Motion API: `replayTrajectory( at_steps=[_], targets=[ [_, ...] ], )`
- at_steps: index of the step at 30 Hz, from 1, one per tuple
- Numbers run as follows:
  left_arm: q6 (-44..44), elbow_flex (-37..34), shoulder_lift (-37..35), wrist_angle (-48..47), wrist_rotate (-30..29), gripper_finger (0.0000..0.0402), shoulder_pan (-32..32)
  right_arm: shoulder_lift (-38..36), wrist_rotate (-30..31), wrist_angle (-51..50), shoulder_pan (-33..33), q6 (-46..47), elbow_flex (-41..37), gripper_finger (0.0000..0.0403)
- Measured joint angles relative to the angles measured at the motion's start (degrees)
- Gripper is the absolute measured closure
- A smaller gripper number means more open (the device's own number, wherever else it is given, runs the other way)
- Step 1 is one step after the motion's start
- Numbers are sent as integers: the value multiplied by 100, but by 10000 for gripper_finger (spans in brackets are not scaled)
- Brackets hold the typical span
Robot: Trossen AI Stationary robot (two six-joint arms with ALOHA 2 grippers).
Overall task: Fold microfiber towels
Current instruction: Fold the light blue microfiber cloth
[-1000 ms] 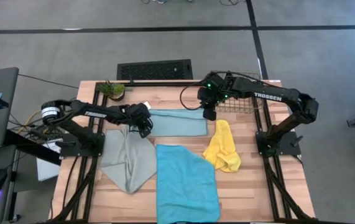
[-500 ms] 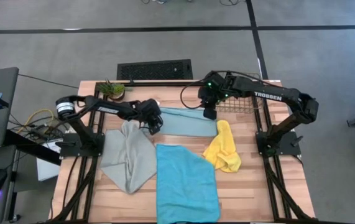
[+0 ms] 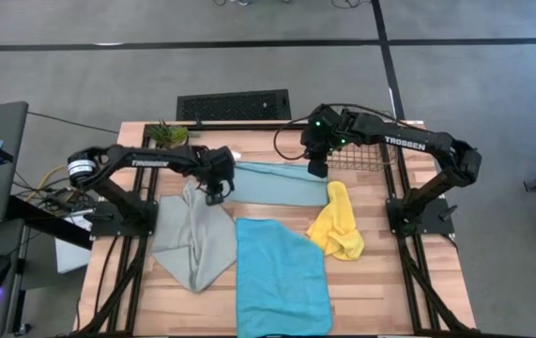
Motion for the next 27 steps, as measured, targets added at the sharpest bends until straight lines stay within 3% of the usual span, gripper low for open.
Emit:
replayTrajectory(
  at_steps=[5,13,23,27],
  targets=[
    [357,-212,-27,-56,273,271,-261,0,-2,14,0,-2,0,281],
    [472,-645,-25,559,192,271,-593,0,-4,19,0,-4,0,281],
    [464,-1052,-38,1118,-622,271,-657,0,-7,28,0,-2,0,281],
    [499,-1101,-44,1226,-665,271,-654,0,-7,34,0,-2,0,281]
  ],
)
